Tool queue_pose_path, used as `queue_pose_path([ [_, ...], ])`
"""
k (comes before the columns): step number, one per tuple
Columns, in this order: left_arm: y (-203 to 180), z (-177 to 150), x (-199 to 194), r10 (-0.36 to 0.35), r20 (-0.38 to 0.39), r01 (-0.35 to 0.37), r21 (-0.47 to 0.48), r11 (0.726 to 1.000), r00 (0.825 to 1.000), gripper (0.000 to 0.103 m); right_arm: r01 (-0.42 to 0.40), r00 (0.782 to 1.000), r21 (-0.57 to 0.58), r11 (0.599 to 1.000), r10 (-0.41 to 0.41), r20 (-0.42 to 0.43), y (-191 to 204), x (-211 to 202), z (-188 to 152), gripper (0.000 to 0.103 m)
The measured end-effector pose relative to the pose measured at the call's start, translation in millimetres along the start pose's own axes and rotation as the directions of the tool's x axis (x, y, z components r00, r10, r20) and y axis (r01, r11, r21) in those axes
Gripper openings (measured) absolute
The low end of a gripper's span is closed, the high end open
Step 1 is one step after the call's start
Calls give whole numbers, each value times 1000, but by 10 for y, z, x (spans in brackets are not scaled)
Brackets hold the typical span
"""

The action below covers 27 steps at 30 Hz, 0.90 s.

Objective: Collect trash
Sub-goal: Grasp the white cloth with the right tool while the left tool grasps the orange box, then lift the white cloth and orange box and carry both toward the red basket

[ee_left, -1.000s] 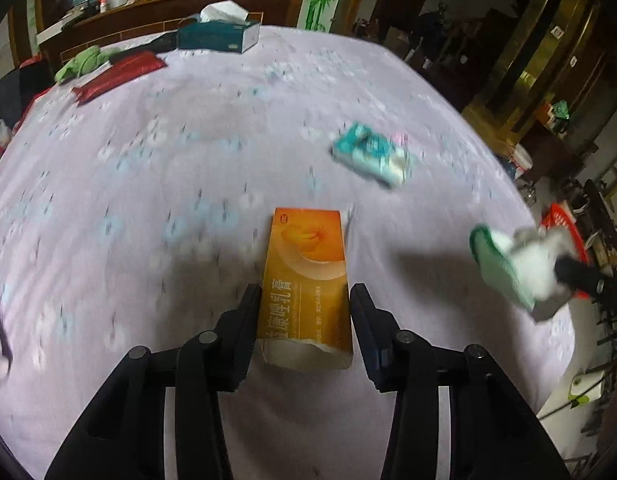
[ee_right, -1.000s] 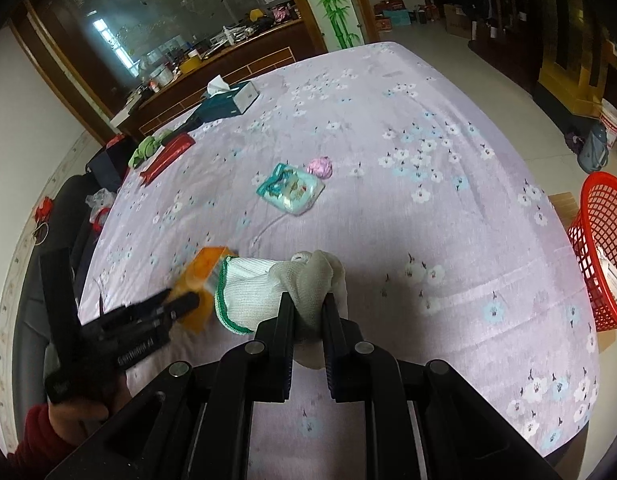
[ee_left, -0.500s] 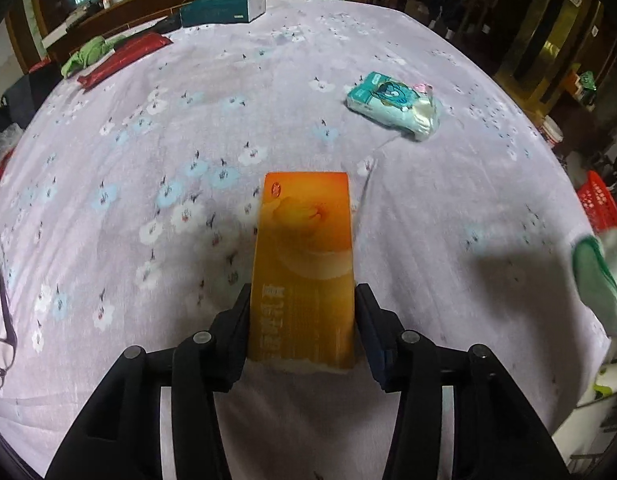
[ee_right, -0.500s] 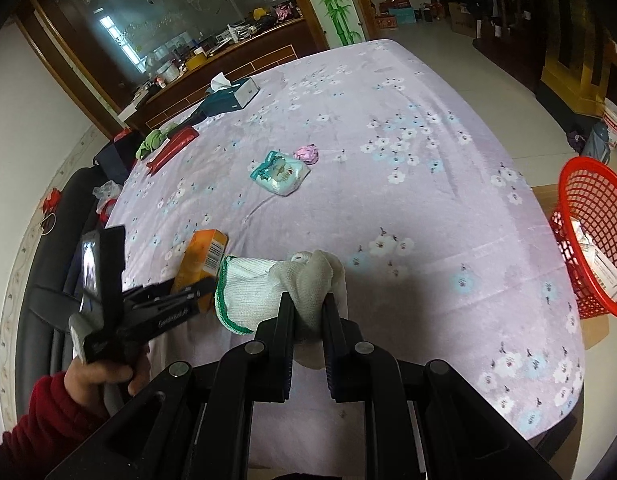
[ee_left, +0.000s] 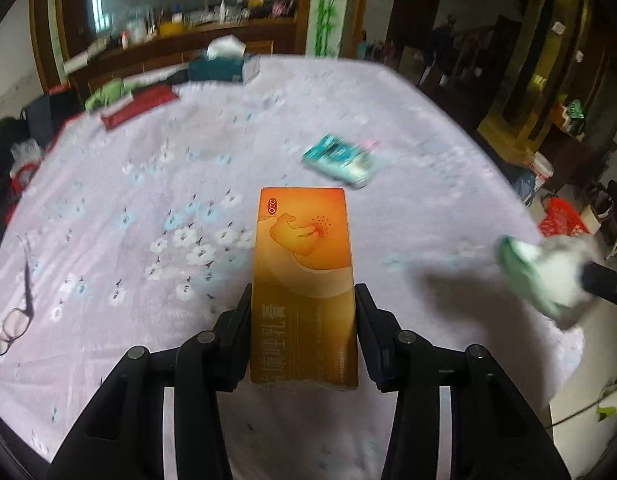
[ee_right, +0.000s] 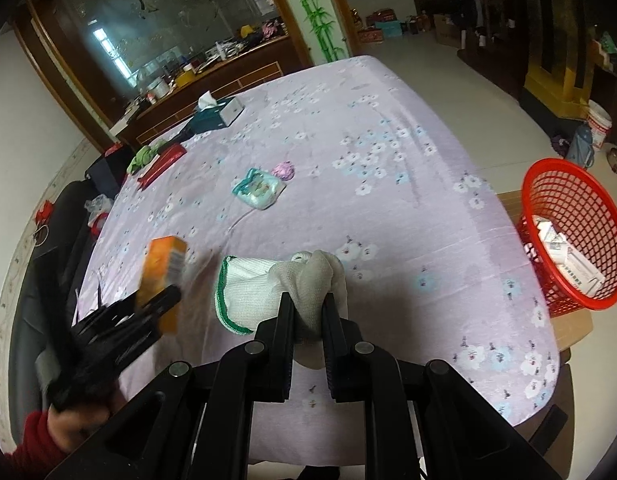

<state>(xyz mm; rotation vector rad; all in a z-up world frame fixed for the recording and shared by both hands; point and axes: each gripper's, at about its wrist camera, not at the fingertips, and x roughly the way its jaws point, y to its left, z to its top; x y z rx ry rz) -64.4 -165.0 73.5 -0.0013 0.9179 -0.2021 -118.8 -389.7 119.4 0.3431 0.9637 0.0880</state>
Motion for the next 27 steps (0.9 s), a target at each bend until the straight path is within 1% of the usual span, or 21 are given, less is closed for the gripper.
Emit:
queue_pose_path([
  [3, -209, -89, -196, -1, 32, 0, 20, 1000, 999, 45, 6, 1000, -2, 1000, -6, 15, -20, -46, 9, 13],
  [6, -356, -144, -258, 10, 45, -13, 61, 998, 999, 45, 5, 1000, -13, 1000, -4, 23, -7, -68, 9, 13],
  [8, -399, -149, -280, 29, 53, -33, 80, 996, 998, 45, 5, 1000, -25, 1000, -4, 28, 12, -71, 12, 13],
  [16, -437, -124, -360, 92, 87, -99, 79, 992, 992, 45, -1, 1000, -44, 999, 3, 29, 1, -64, -3, 13],
  [27, -526, -137, -393, 128, 105, -139, 112, 984, 986, 45, -24, 999, -61, 998, 26, 33, 25, -45, 27, 13],
])
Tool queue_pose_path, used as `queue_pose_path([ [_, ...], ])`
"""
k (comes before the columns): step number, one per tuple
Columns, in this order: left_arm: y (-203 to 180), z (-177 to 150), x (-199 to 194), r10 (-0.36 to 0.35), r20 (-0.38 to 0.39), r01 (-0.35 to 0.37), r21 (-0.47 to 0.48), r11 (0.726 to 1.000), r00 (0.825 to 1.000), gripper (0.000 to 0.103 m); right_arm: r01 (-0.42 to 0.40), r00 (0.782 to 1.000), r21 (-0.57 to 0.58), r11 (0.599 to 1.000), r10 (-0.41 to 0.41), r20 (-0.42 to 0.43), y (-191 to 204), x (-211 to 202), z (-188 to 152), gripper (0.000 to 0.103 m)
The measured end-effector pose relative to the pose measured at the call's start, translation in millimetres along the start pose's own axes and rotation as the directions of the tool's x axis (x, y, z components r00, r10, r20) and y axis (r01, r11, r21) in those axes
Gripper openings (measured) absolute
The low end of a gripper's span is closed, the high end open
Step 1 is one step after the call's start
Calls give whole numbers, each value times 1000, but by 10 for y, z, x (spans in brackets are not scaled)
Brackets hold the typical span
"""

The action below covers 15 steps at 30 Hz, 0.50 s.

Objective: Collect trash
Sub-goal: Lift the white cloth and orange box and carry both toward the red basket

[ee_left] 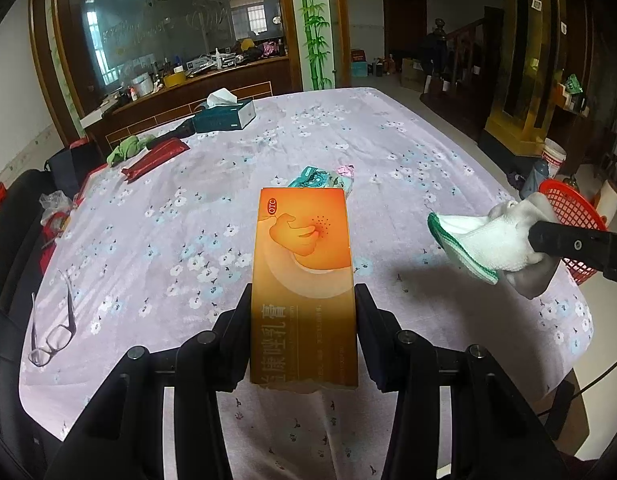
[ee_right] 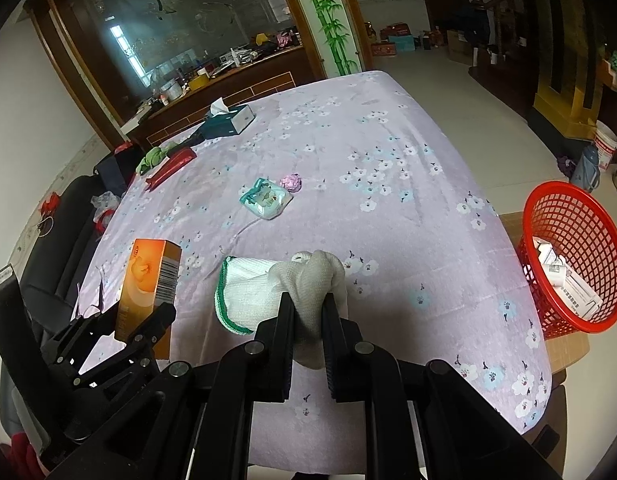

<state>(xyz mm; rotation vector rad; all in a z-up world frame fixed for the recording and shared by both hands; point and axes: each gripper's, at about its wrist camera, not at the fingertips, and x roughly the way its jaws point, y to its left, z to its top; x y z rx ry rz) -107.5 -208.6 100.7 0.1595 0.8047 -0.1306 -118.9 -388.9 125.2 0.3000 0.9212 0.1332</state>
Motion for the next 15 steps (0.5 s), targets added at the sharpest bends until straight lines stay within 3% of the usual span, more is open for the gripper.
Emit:
queue_pose_path([
  [15, -14, -5, 6, 15, 6, -15, 20, 1000, 1000, 45, 2, 1000, -9, 1000, -2, -8, 23, 57, 13, 14],
])
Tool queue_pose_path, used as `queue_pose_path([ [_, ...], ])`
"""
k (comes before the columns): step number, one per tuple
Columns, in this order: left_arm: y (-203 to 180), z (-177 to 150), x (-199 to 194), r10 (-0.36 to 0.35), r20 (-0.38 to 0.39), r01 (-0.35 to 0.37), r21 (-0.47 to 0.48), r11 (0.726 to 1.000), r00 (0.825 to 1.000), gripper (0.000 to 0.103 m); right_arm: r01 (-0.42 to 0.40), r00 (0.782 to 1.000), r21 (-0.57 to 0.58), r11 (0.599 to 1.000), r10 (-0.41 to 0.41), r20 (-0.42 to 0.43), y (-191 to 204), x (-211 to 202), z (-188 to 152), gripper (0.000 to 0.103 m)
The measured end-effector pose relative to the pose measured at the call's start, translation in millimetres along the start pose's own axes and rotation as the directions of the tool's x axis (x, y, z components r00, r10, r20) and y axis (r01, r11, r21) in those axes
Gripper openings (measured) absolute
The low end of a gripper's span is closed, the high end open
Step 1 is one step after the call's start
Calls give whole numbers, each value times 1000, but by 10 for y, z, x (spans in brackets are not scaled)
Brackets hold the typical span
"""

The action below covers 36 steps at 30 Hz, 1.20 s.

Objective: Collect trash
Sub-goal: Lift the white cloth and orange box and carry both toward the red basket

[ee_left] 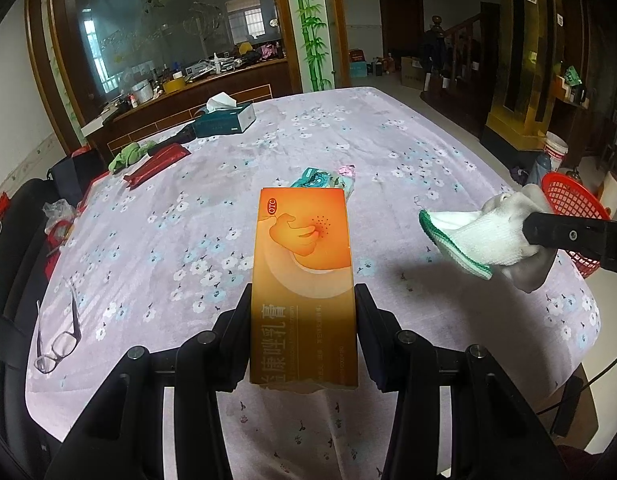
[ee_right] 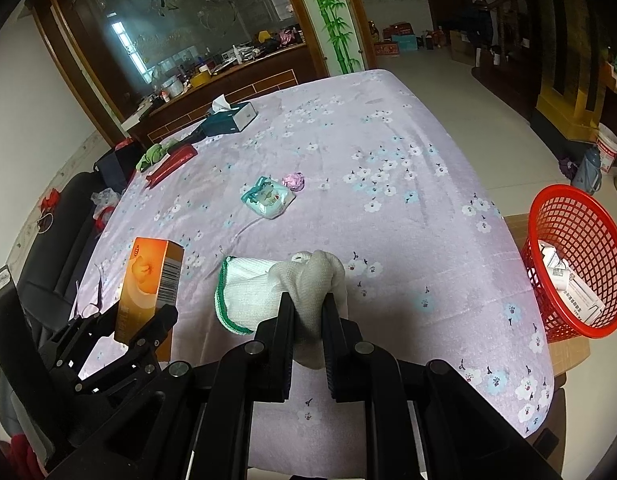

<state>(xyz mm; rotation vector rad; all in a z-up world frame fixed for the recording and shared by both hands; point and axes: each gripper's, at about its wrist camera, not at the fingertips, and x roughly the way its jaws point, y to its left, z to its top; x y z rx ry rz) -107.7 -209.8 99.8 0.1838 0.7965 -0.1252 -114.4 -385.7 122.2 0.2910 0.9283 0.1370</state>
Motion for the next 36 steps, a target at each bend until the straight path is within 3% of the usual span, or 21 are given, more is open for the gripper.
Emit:
queue_pose_path([
  [25, -96, 59, 107, -29, -3, 29, 32, 999, 1000, 45, 32, 999, 22, 999, -32, -6, -104, 34, 23, 14],
  [36, -259, 81, 131, -76, -8, 76, 73, 994, 997, 45, 65, 998, 68, 996, -66, 14, -281, -106, 15, 14],
])
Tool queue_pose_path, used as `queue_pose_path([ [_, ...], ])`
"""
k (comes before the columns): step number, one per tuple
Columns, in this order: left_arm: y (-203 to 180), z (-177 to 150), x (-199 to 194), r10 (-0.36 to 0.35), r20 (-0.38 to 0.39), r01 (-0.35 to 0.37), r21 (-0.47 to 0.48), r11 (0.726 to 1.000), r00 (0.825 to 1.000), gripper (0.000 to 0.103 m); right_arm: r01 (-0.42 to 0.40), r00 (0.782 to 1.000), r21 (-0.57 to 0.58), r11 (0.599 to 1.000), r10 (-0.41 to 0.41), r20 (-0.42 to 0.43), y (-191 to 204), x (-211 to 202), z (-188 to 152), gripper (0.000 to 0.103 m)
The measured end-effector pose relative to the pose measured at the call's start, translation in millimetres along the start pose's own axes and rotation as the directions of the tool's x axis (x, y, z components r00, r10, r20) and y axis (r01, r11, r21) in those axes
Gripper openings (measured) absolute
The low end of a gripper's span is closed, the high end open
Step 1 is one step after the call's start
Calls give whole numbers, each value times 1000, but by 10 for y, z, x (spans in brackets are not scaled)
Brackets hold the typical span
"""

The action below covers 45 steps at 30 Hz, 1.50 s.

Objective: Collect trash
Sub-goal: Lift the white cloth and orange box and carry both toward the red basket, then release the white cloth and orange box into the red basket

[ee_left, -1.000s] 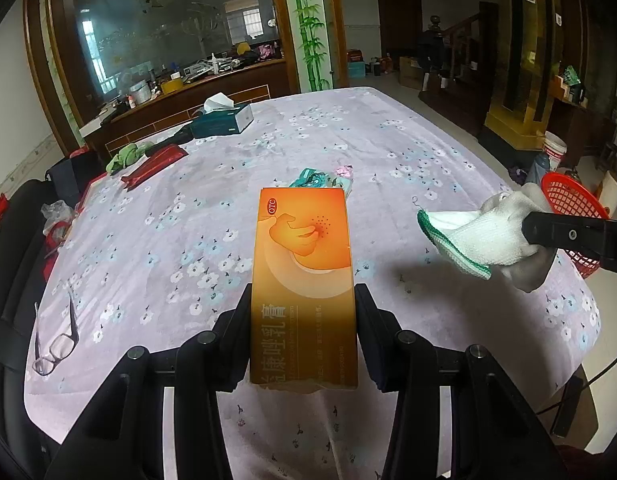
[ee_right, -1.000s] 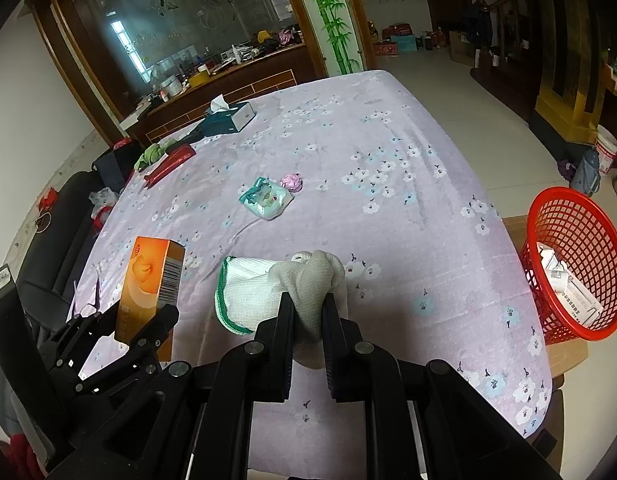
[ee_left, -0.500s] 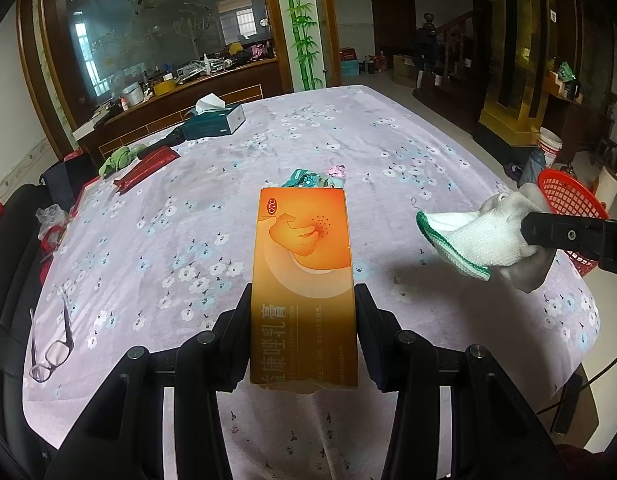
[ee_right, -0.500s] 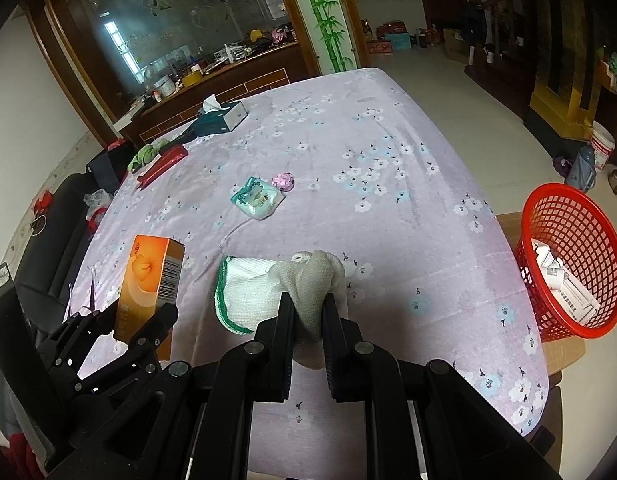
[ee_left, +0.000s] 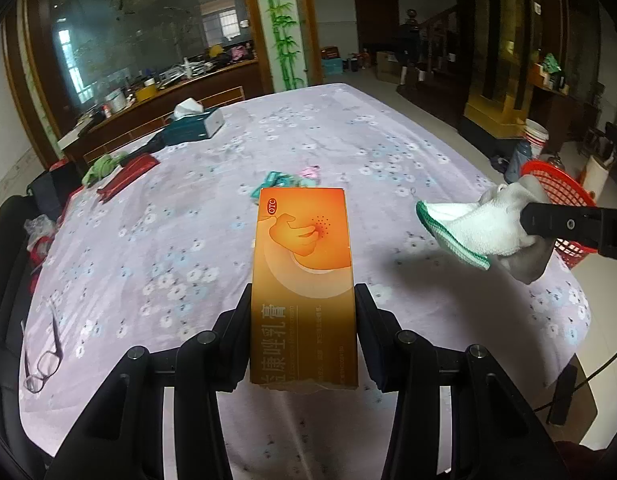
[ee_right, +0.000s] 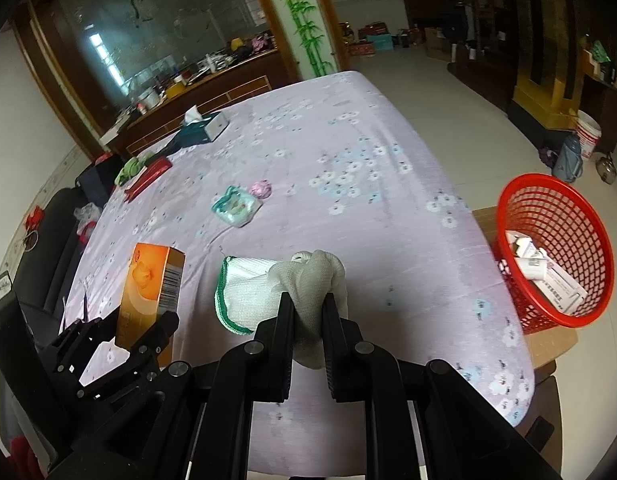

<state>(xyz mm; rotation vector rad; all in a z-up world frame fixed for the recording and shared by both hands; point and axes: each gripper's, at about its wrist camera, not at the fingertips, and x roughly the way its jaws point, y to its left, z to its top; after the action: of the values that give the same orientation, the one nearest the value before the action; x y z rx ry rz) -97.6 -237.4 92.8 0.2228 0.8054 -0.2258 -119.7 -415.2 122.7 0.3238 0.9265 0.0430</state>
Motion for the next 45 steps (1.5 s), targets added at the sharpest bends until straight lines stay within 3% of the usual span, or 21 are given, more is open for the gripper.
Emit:
queue_pose_path([
  [5, -258, 93, -18, -74, 14, 73, 60, 996, 997, 45, 42, 998, 70, 997, -45, 34, -325, -164, 57, 14],
  [10, -611, 294, -39, -198, 12, 195, 115, 974, 980, 45, 108, 989, 182, 977, -125, 83, -874, -427, 141, 14],
  [16, -1241, 602, 30, -347, -38, 348, 183, 919, 937, 45, 187, 966, 306, 934, -232, 118, -1624, -756, 253, 16],
  [21, -1856, 882, 196, -459, -99, 470, 191, 862, 883, 45, 225, 950, 371, 901, -287, 123, -2120, -906, 349, 17],
  [27, -2503, 1129, 486, -498, -150, 519, 199, 831, 854, 45, 253, 940, 423, 870, -324, 105, -2627, -860, 489, 18],
  [29, -2684, 1187, 579, -508, -160, 532, 193, 824, 846, 45, 254, 942, 428, 867, -321, 93, -2765, -792, 539, 26],
  [30, -2755, 1216, 627, -515, -172, 541, 194, 818, 840, 49, 244, 948, 432, 868, -307, 82, -2826, -736, 560, 39],
  [32, -2841, 1240, 653, -507, -178, 535, 194, 822, 843, 60, 240, 951, 441, 865, -301, 73, -2876, -693, 571, 50],
  [38, -2540, 1171, 563, -509, -148, 527, 141, 838, 848, 61, 220, 955, 414, 883, -281, 92, -2761, -743, 524, 50],
  [45, -1652, 1125, 592, -428, -130, 434, 16, 901, 894, 62, 139, 981, 326, 935, -174, 80, -2079, -550, 510, 50],
])
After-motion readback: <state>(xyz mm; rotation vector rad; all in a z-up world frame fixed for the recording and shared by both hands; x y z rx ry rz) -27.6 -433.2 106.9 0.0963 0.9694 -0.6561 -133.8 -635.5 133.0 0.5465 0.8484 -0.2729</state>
